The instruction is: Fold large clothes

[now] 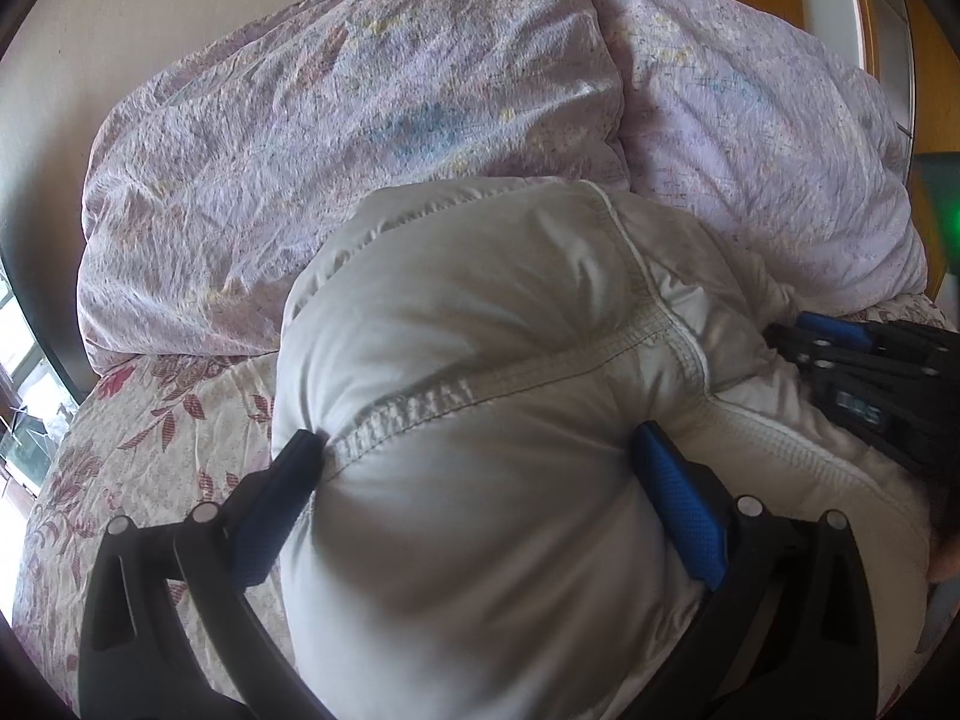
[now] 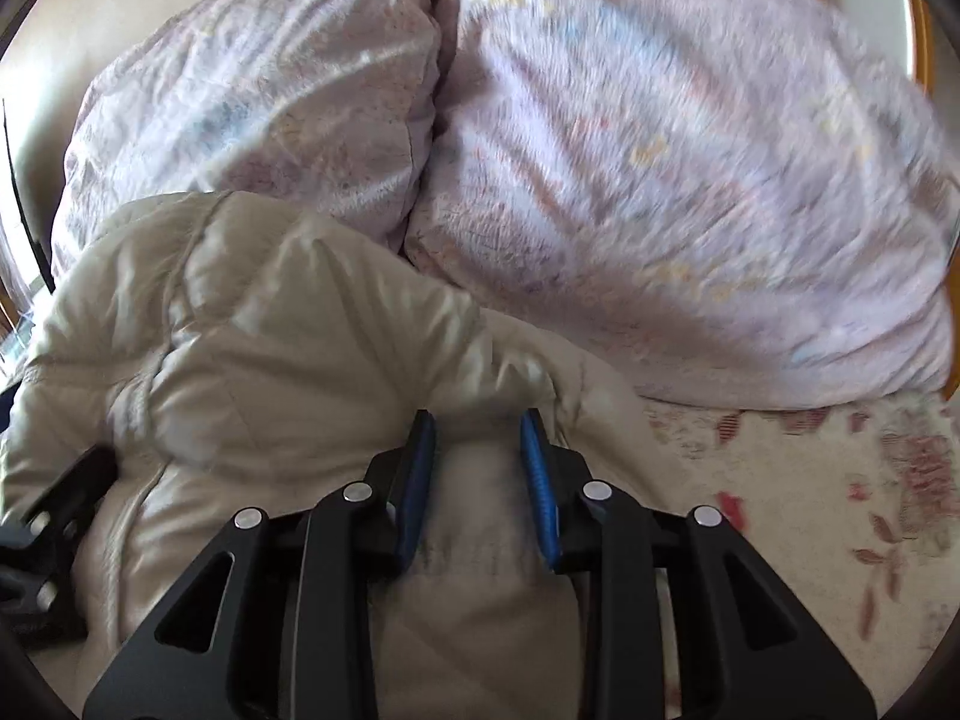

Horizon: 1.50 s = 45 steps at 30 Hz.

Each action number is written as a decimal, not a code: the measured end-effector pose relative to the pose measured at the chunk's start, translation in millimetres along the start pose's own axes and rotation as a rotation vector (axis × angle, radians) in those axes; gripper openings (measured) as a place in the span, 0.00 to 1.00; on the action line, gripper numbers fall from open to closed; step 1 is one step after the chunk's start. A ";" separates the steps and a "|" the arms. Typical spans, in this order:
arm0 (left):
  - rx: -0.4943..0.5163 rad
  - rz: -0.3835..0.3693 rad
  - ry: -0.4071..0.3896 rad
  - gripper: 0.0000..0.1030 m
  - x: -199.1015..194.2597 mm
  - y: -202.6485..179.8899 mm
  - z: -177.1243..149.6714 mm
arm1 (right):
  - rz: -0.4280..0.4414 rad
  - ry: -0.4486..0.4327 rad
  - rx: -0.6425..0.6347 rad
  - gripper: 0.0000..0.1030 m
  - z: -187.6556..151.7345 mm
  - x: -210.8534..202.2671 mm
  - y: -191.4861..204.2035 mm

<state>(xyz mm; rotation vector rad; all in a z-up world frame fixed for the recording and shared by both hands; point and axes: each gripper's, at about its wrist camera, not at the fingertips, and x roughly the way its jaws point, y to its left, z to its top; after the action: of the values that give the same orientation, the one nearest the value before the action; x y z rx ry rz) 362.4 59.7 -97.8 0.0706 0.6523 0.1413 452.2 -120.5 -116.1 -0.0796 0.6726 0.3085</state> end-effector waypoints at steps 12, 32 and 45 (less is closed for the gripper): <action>-0.010 -0.005 -0.013 0.98 -2.0 0.6 0.2 | 0.113 0.052 0.029 0.30 -58.5 -52.4 -8.5; 0.014 0.068 -0.016 0.98 -10.6 -6.9 -0.7 | 0.105 0.106 0.057 0.31 -58.8 -48.5 -10.1; -0.143 -0.045 -0.025 0.98 -102.2 22.4 -40.4 | 0.091 0.081 0.182 0.91 -78.3 -133.6 -21.1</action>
<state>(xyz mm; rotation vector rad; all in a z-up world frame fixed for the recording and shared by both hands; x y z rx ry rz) 255.0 67.0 -66.1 -0.0800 0.6166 0.1432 313.0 -188.1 -94.5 0.1131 0.7832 0.3318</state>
